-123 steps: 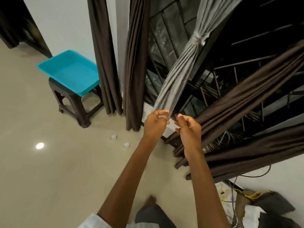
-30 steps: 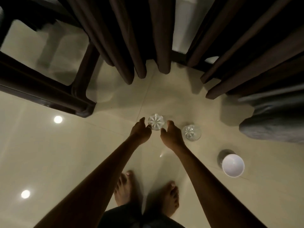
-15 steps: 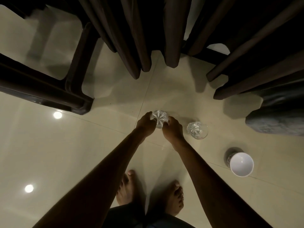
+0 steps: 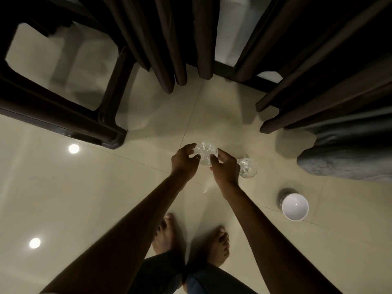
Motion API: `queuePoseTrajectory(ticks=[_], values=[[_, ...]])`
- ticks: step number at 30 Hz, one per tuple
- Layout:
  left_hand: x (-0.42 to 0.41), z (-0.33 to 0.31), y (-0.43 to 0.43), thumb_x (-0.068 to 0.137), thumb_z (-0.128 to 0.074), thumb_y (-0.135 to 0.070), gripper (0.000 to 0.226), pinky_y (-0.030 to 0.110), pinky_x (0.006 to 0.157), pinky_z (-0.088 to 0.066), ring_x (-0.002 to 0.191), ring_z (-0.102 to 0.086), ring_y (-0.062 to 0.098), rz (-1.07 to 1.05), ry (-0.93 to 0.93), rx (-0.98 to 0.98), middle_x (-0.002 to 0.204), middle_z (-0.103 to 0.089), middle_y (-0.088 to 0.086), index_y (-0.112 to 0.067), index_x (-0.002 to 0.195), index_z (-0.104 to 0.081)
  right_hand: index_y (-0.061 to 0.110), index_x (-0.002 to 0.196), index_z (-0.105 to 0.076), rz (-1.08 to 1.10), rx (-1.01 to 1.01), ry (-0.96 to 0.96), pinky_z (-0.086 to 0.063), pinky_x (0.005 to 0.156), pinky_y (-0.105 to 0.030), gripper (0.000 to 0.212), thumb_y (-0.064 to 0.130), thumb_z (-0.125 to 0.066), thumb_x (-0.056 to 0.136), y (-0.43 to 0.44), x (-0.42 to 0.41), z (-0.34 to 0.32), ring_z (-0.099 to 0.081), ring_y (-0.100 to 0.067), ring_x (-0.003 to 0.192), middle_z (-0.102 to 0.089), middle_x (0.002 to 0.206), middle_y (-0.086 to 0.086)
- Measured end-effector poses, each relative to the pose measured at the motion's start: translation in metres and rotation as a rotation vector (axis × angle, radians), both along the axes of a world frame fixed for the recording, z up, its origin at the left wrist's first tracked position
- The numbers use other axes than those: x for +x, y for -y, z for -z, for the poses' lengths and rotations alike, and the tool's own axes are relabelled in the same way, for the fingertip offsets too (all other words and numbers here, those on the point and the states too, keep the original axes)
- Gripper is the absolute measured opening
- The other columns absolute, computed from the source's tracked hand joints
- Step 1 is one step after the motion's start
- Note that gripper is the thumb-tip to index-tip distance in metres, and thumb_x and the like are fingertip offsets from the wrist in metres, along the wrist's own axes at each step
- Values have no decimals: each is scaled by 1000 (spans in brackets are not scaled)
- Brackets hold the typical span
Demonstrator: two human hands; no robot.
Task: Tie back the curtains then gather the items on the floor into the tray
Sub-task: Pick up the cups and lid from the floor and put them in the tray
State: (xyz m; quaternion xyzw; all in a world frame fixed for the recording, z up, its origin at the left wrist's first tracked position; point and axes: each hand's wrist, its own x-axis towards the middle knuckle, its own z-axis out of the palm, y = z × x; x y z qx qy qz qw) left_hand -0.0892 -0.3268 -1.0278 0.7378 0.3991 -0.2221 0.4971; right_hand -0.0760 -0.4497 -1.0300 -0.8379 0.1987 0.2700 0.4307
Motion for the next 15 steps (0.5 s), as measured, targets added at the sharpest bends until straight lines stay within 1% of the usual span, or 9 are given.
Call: queuePoseTrajectory(ticks=[2, 3, 5, 7, 10, 11, 12, 13, 15], values=[[3, -27, 2, 92, -64, -10, 48, 21, 90, -48, 118, -63, 17, 14, 13, 24, 129, -67, 0, -24, 138, -60, 24, 121, -73, 16, 13, 37, -61, 88, -45, 35, 36, -62, 90, 1, 5, -26, -73, -20, 100, -76, 112, 2], [6, -42, 3, 90, -63, -7, 50, 20, 89, -48, 117, -63, 17, 9, 19, 34, 128, -68, 1, -23, 138, -61, 23, 121, -74, 27, 17, 55, -61, 89, -45, 34, 33, -65, 89, 0, 8, -42, -72, -20, 101, -76, 112, 2], [13, -78, 4, 89, -63, -6, 50, 24, 93, -52, 115, -64, 18, -25, 37, 45, 127, -69, 3, -22, 136, -62, 20, 123, -73, 35, 15, 76, -60, 90, -45, 33, 22, -67, 90, 0, 14, -74, -71, -20, 105, -75, 116, 1], [19, -116, 4, 88, -64, -9, 49, 29, 98, -53, 112, -65, 17, -45, 65, 48, 124, -70, 2, -23, 134, -64, 20, 124, -73, 27, 9, 93, -61, 89, -45, 33, 16, -66, 92, 1, 19, -109, -71, -20, 105, -75, 117, 0], [22, -177, 1, 86, -66, -13, 46, 28, 98, -52, 110, -67, 15, -22, 102, 50, 120, -72, -2, -25, 131, -67, 22, 124, -73, -7, -1, 142, -60, 90, -44, 34, 17, -64, 92, 5, 25, -171, -72, -20, 100, -75, 115, 2], [21, -200, 0, 86, -67, -15, 45, 28, 98, -52, 110, -67, 15, -12, 112, 50, 119, -73, -3, -26, 129, -68, 22, 124, -73, -37, -11, 160, -59, 91, -40, 34, 18, -64, 92, 7, 26, -194, -72, -20, 99, -76, 114, 2], [21, -224, -1, 85, -67, -16, 44, 28, 97, -52, 110, -67, 15, -3, 124, 53, 117, -73, -3, -27, 128, -69, 21, 123, -73, -75, -23, 179, -58, 90, -34, 33, 18, -64, 92, 9, 26, -216, -71, -18, 98, -76, 113, 0], [20, -248, -1, 84, -66, -17, 43, 28, 97, -51, 109, -67, 16, 8, 138, 57, 115, -74, -4, -28, 126, -70, 19, 122, -74, -119, -39, 200, -56, 85, -25, 32, 18, -63, 92, 12, 27, -239, -69, -16, 95, -76, 111, -1], [16, -296, -2, 80, -62, -23, 43, 29, 94, -52, 106, -66, 17, 36, 181, 69, 111, -76, -4, -30, 121, -73, 17, 124, -73, -191, -71, 251, -45, 72, -5, 33, 19, -63, 92, 16, 25, -283, -64, -8, 87, -75, 109, -3]])
